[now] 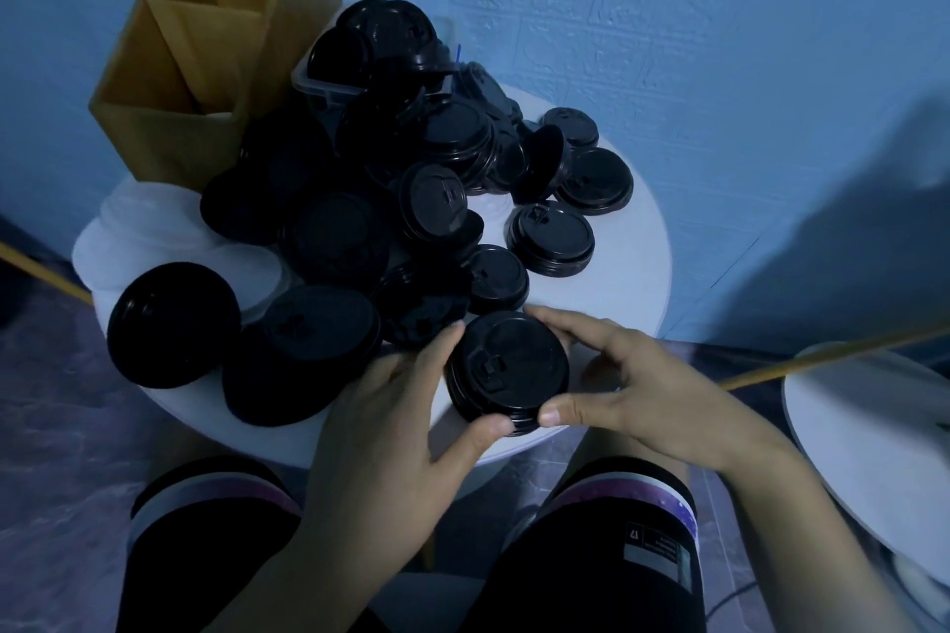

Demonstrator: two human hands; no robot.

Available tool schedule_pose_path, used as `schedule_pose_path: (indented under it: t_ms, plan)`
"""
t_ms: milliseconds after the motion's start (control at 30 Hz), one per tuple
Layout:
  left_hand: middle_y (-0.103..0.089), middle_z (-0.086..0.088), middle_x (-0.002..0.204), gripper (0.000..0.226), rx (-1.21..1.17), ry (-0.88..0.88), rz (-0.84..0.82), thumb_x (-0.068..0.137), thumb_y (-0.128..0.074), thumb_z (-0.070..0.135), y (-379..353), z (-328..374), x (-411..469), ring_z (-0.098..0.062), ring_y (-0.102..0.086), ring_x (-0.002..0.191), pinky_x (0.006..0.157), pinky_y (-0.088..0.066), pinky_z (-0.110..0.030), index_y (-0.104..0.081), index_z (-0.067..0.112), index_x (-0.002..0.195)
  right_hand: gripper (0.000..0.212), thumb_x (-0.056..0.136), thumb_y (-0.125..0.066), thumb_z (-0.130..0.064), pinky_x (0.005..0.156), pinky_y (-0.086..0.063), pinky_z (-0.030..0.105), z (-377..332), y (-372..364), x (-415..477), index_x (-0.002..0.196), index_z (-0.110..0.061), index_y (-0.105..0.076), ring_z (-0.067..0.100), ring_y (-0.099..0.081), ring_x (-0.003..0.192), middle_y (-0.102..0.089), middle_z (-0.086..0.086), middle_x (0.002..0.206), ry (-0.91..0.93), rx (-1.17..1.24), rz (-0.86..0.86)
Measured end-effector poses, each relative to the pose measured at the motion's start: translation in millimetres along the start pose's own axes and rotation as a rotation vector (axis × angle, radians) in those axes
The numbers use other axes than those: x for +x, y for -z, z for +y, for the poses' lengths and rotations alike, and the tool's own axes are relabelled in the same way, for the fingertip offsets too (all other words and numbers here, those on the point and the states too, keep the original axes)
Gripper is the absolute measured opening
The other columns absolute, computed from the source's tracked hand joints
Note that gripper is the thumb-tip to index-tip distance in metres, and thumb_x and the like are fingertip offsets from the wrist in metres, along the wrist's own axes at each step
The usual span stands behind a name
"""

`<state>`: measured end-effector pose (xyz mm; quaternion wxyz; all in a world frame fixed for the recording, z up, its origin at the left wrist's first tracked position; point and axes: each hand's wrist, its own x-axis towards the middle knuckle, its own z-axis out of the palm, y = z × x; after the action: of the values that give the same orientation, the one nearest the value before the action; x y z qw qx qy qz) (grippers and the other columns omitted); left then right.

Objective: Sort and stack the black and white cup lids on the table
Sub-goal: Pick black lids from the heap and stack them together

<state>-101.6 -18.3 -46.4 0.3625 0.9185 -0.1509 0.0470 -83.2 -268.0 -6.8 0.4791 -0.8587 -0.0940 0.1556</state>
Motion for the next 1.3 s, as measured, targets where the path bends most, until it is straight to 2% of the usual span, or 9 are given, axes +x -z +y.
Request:
schedule_pose_path:
  t_ms: [67, 167, 300, 433, 600, 767, 1000, 1200, 1300]
  plan:
    - [-0.051, 0.023, 0.134, 0.079, 0.010, -0.001, 0.001, 0.078, -0.042, 0.085, -2, -1, 0, -0.002, -0.047, 0.122, 0.093, -0.039, -0.027, -0.020, 0.058, 0.149, 0.066, 0.076, -0.086, -0.037, 0.107, -0.045, 0.024, -4, 7, 3, 0.137, -0.040, -0.059, 0.002, -0.060, 0.122, -0.067, -0.014, 0.132, 0.022, 0.068, -0.025]
    - [-0.043, 0.031, 0.130, 0.077, 0.019, 0.001, -0.001, 0.077, -0.040, 0.087, -1, -1, 0, 0.008, -0.039, 0.118, 0.094, -0.036, -0.026, -0.021, 0.059, 0.147, 0.043, 0.079, -0.084, -0.039, 0.075, -0.054, 0.029, -3, 20, 19, 0.118, -0.029, -0.071, 0.011, -0.066, 0.086, -0.073, -0.010, 0.110, 0.005, 0.201, 0.268]
    - [-0.045, 0.028, 0.133, 0.076, 0.021, -0.007, -0.010, 0.078, -0.042, 0.085, -2, -2, 0, 0.005, -0.042, 0.119, 0.094, -0.037, -0.027, -0.025, 0.059, 0.147, 0.039, 0.083, -0.079, -0.048, 0.090, -0.054, 0.043, 12, 31, 55, 0.115, -0.027, -0.072, 0.015, -0.064, 0.098, -0.070, -0.015, 0.104, -0.035, -0.176, 0.662]
    - [-0.045, 0.027, 0.133, 0.079, 0.038, 0.022, -0.015, 0.074, -0.039, 0.087, -3, -1, 0, 0.001, -0.044, 0.118, 0.092, -0.036, -0.026, -0.024, 0.060, 0.146, 0.064, 0.079, -0.073, -0.062, 0.095, -0.051, 0.041, 9, 30, 76, 0.132, -0.030, -0.060, 0.024, -0.061, 0.113, -0.068, -0.010, 0.121, -0.005, -0.380, 0.558]
    - [-0.046, 0.027, 0.131, 0.077, 0.037, 0.025, -0.019, 0.075, -0.040, 0.086, -2, -1, 0, 0.004, -0.044, 0.115, 0.090, -0.035, -0.023, -0.024, 0.060, 0.145, 0.055, 0.084, -0.076, -0.052, 0.082, -0.039, 0.026, 6, 34, 77, 0.133, -0.031, -0.061, 0.016, -0.062, 0.105, -0.070, -0.010, 0.117, -0.054, -0.397, 0.571]
    - [-0.048, 0.023, 0.135, 0.076, 0.048, 0.040, -0.020, 0.077, -0.041, 0.086, -2, -1, -1, -0.001, -0.047, 0.117, 0.091, -0.036, -0.025, -0.024, 0.060, 0.146, 0.064, 0.073, -0.069, -0.072, 0.099, -0.052, 0.039, 1, 39, 55, 0.129, -0.040, -0.062, 0.002, -0.067, 0.104, -0.071, -0.023, 0.114, -0.042, -0.148, 0.555]
    - [-0.042, 0.027, 0.138, 0.079, 0.007, 0.023, -0.040, 0.076, -0.039, 0.091, 0, -2, 0, -0.001, -0.043, 0.126, 0.097, -0.036, -0.026, -0.019, 0.063, 0.147, 0.058, 0.075, -0.082, -0.032, 0.106, -0.049, 0.024, -27, 21, -1, 0.130, -0.029, -0.066, 0.007, -0.064, 0.121, -0.071, -0.009, 0.126, 0.094, 0.122, 0.274]
    - [-0.047, 0.030, 0.127, 0.074, -0.018, 0.011, -0.015, 0.076, -0.046, 0.084, 1, -1, 0, 0.010, -0.042, 0.117, 0.091, -0.036, -0.015, -0.025, 0.065, 0.145, 0.059, 0.084, -0.083, -0.015, 0.099, -0.036, 0.003, -23, -1, -20, 0.133, -0.039, -0.061, -0.014, -0.045, 0.131, -0.047, -0.043, 0.138, 0.103, -0.118, 0.086]
    - [-0.047, 0.030, 0.127, 0.073, -0.052, 0.012, -0.010, 0.078, -0.056, 0.078, 1, 0, 1, 0.013, -0.041, 0.116, 0.089, -0.033, -0.010, -0.028, 0.065, 0.144, 0.059, 0.085, -0.083, -0.021, 0.101, -0.037, 0.005, -24, -5, -19, 0.135, -0.041, -0.059, -0.016, -0.039, 0.135, -0.040, -0.043, 0.143, 0.095, -0.145, 0.066]
